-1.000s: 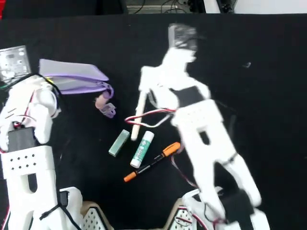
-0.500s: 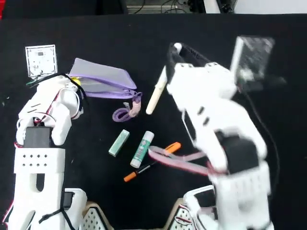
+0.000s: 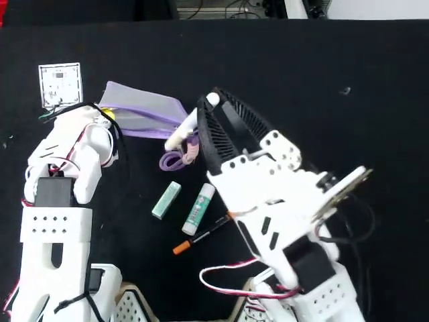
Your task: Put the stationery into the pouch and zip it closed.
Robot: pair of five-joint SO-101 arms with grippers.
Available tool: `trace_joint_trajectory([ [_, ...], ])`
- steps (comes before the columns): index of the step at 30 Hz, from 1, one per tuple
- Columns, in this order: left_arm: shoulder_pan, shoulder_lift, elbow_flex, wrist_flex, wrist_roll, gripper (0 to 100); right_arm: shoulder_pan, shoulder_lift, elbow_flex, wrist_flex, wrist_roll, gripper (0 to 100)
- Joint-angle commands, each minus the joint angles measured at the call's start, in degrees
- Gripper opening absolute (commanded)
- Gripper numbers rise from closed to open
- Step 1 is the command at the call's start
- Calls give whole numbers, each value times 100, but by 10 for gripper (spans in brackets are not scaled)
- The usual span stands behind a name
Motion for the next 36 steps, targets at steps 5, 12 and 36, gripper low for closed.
trace_joint_trajectory([
  [5,84,-193,-119,-35,79,29,-70,-13,84,-1037,97,11],
  [12,92,-193,-119,-26,79,29,-79,1138,84,-1785,123,11],
  [36,40,-149,-119,-44,79,29,-1345,3767,1007,-3015,2637,247],
])
